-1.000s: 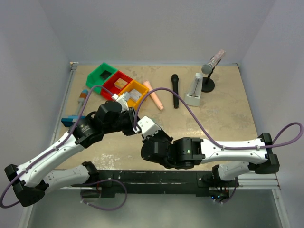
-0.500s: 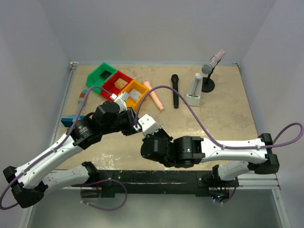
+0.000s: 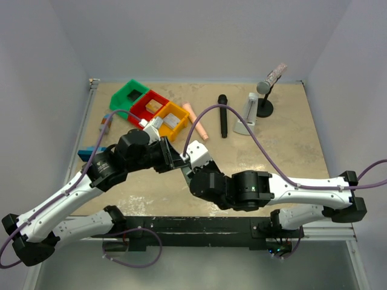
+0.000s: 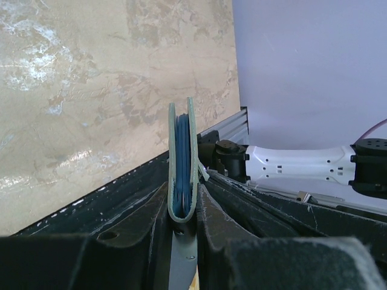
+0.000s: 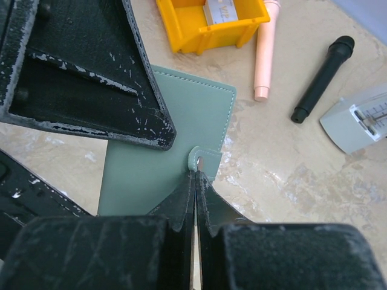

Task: Take the credit cards out of the card holder
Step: Open the card holder.

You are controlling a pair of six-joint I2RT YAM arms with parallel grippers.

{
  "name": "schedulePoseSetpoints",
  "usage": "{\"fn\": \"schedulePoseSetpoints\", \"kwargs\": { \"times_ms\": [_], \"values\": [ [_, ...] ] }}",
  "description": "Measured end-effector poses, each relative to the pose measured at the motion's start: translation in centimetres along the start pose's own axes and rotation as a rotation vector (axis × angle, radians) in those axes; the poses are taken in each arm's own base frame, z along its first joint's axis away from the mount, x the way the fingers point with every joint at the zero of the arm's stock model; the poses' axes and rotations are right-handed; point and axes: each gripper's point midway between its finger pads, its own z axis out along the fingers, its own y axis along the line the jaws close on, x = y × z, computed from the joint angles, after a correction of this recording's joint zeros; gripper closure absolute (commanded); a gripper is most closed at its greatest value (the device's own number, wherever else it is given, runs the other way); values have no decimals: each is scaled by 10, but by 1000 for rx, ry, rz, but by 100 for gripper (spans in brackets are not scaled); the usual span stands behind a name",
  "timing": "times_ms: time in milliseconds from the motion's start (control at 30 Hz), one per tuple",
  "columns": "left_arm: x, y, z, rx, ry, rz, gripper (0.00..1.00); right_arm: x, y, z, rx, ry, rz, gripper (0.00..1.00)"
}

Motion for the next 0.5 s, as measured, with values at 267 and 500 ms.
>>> {"fn": "schedulePoseSetpoints", "kwargs": {
  "times_ms": [267, 500],
  "values": [
    [0, 0, -1, 2, 0, 4, 100, 0, -1, 0, -23, -1, 51, 100],
    [1, 1, 0, 1, 1, 6, 100, 1, -1, 0, -32, 1, 73, 100]
  ]
}}
